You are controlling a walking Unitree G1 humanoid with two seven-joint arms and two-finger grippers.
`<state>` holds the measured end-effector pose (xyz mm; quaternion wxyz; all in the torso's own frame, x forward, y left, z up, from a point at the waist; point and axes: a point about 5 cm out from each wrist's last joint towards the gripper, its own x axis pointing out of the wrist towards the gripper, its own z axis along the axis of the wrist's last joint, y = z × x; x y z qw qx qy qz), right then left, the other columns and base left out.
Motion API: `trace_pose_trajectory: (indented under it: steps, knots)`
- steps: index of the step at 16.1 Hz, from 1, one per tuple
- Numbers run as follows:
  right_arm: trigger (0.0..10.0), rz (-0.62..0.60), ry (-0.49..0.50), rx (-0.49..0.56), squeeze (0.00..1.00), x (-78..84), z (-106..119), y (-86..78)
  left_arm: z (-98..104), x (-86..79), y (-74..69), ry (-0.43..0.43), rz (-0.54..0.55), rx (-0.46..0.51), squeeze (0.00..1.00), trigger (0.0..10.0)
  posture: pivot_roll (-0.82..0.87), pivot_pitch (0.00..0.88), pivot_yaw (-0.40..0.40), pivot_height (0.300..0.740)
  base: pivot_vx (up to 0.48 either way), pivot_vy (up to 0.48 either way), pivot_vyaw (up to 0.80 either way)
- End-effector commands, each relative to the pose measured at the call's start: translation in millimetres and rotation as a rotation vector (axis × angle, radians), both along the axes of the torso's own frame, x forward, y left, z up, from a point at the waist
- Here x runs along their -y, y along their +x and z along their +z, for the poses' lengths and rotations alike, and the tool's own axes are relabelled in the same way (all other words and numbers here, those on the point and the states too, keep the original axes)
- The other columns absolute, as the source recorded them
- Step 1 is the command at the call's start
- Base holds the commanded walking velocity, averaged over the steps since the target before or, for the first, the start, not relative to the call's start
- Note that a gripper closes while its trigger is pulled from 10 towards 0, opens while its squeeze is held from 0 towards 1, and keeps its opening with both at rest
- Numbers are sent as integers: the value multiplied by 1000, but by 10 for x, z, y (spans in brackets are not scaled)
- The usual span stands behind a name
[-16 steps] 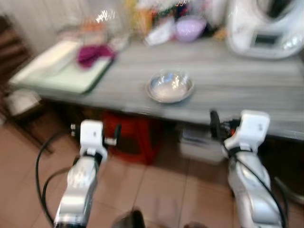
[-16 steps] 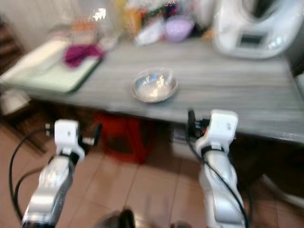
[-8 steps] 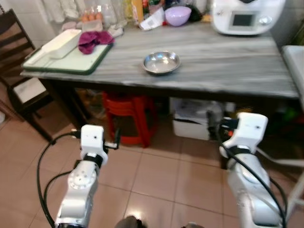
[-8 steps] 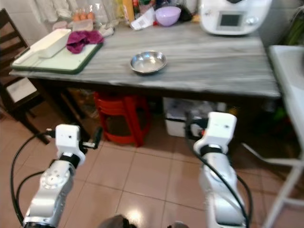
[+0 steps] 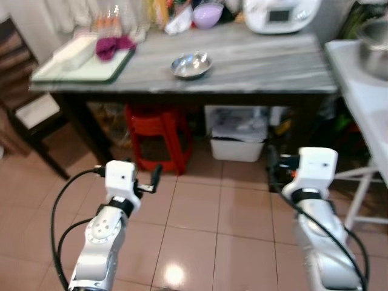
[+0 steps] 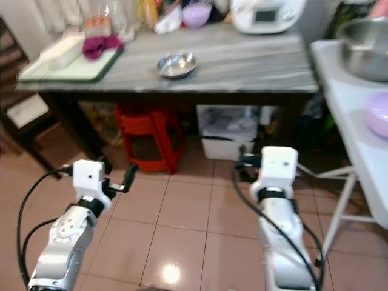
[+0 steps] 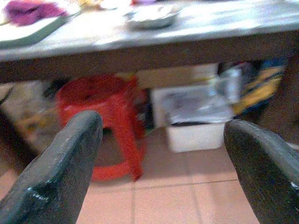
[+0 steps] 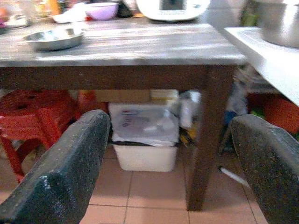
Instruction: Setting the table
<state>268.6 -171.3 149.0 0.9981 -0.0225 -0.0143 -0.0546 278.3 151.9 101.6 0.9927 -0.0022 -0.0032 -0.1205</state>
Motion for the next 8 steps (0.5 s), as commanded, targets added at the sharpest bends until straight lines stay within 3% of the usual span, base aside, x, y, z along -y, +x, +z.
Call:
trace_pose_trajectory:
  steps: [1,4,8]
  knots:
    - [10000,54,44,-6,0,-98,8,-16,31,-48,3,6,-4,9,0,10000,-212,128,90,740,0,0,0]
    - [10000,46,68,-18,0,-97,-26,-33,31,-40,0,0,-21,9,0,10000,-213,130,90,740,0,0,0]
    - [10000,45,65,-10,0,-77,-38,-1,24,-30,-3,-6,-27,1,0,10000,-212,128,88,740,0,-364,0]
